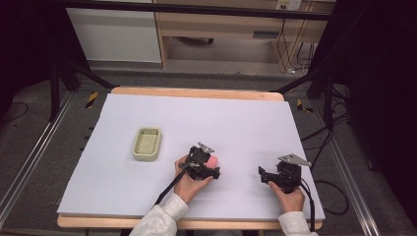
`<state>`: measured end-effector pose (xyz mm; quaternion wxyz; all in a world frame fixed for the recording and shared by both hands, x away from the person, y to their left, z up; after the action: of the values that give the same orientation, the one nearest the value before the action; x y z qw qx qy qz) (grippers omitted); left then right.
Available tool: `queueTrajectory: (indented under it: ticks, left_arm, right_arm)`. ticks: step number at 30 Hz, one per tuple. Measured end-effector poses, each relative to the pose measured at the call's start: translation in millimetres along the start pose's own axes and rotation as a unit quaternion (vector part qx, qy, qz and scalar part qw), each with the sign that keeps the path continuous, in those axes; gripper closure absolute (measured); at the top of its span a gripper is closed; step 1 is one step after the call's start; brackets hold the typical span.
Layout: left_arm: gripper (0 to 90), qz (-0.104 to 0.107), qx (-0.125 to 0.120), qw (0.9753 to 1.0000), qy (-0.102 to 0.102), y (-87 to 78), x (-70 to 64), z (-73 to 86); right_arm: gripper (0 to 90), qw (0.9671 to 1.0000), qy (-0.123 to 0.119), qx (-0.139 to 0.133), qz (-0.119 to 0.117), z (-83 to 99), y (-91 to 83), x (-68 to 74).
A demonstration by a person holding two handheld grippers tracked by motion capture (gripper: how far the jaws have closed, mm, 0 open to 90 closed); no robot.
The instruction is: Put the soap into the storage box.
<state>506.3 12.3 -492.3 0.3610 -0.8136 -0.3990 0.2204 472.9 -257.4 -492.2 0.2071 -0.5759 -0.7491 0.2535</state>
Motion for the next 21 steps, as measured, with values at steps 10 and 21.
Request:
queueTrajectory:
  ticks: [10, 21]
  left_arm:
    - [34.5, 0.012, 0.004, 0.9999, -0.004, -3.0, 0.1, 0.7]
    - [34.5, 0.017, 0.009, 0.9998, -0.002, -2.4, 0.8, 0.4]
  right_arm:
    - [9.0, 1.0, 0.003, 0.001, 0.0, -0.1, -0.3, 0.2]
    - [9.1, 1.0, 0.0, 0.001, 0.0, 0.1, 0.3, 0.0]
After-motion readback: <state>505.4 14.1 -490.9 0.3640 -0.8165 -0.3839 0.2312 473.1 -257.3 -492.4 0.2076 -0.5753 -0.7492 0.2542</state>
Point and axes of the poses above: each handheld gripper's, and its own axes: y roughly forward along the jaws, z roughly out of its underside, x roughly to its left, the point moved 3 cm from there along y, roughly forward along the jaws, and after that the axes turned 1 degree about z, right-handed, at the moved point
